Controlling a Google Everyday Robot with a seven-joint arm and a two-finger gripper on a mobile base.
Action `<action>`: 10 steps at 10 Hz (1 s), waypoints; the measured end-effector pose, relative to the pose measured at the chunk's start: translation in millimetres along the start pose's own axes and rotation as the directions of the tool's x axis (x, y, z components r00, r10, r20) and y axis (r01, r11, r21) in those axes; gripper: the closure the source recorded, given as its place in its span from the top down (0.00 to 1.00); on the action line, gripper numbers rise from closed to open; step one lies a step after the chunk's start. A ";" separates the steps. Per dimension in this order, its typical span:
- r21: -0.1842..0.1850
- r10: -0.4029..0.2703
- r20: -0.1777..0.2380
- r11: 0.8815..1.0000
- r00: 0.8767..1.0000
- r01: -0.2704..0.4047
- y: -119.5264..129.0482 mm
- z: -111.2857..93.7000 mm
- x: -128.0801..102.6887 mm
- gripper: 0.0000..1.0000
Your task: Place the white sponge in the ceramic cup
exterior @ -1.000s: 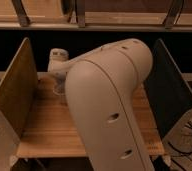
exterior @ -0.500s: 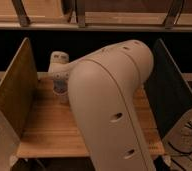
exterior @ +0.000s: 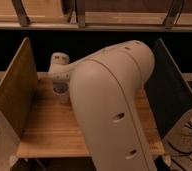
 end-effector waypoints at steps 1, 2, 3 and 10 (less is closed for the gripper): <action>0.000 0.000 0.000 1.000 1.000 0.000 0.2 0.0 0.1 0.26; 0.000 -0.001 0.000 1.000 1.000 0.001 0.2 0.0 0.1 0.35; 0.000 -0.001 0.000 1.000 1.000 0.001 0.2 0.0 0.1 0.43; 0.000 -0.001 0.000 1.000 1.000 0.001 0.2 0.0 0.1 0.80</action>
